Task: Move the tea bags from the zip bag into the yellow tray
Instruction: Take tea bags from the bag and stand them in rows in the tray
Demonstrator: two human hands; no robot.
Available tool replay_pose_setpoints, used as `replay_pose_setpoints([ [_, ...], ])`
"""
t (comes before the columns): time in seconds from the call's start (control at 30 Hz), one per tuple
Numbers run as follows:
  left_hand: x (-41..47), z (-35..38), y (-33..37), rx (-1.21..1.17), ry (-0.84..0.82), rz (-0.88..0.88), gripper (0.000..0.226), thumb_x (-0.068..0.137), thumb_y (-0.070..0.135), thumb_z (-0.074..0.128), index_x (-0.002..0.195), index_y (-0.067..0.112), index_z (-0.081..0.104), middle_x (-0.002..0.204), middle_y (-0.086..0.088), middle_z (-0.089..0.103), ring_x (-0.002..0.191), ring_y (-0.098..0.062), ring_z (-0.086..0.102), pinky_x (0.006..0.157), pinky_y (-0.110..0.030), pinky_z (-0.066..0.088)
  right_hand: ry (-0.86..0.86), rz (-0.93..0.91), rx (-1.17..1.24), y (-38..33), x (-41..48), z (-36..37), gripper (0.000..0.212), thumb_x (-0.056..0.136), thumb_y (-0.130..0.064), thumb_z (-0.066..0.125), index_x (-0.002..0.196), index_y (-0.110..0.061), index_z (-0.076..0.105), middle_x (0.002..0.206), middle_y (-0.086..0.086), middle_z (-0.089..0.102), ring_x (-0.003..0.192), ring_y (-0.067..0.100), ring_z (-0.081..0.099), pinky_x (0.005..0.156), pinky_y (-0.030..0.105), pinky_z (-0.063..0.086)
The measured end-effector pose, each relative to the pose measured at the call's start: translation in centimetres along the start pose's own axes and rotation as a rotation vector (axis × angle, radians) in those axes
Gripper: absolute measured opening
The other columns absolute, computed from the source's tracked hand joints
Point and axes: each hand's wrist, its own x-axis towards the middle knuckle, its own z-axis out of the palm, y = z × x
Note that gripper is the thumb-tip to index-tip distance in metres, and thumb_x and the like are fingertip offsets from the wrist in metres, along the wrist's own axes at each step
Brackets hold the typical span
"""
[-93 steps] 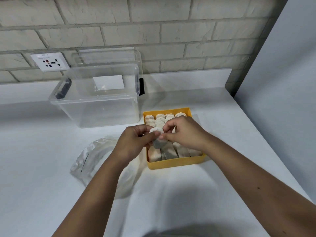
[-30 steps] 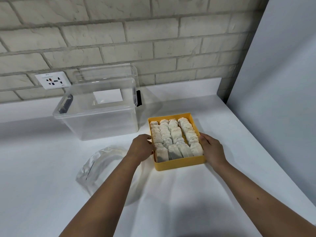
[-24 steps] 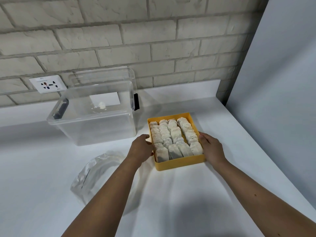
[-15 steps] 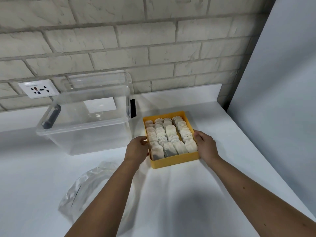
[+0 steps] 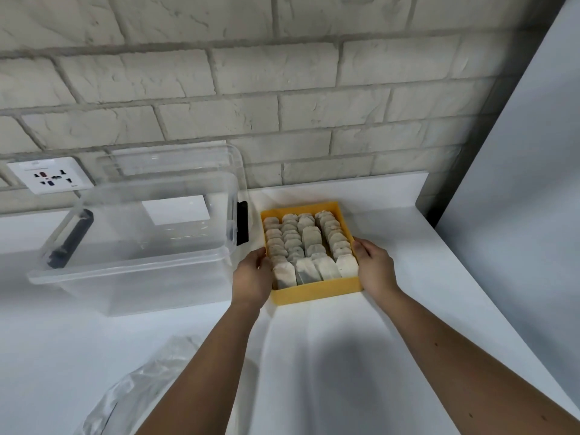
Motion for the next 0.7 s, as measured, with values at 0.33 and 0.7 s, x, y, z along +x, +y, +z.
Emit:
replay_pose_setpoints([
  [0.33, 2.4, 1.4, 0.4, 0.002, 0.057, -0.013, 0.04, 0.105, 0.022, 0.035, 0.141, 0.021, 0.054, 0.136, -0.004, 0.061, 0.12, -0.027, 0.055, 0.096, -0.031, 0.044, 0.013, -0.004, -0.045, -0.3, 2.5, 1.0, 0.037, 0.103, -0.032, 0.039, 0.126, -0.017, 0.064, 0.119, 0.006, 0.068, 0.105, 0.026, 0.061, 0.083, 0.026, 0.043],
  [0.7, 2.7, 1.1, 0.7, -0.08, 0.106, -0.08, 0.038, 0.105, 0.024, 0.041, 0.14, 0.019, 0.054, 0.142, -0.004, 0.058, 0.126, -0.027, 0.055, 0.108, -0.038, 0.045, -0.001, 0.005, -0.007, -0.8, 2.5, 0.7, 0.035, 0.1, -0.031, 0.048, 0.129, -0.018, 0.061, 0.124, 0.003, 0.066, 0.114, 0.024, 0.06, 0.086, 0.024, 0.041],
])
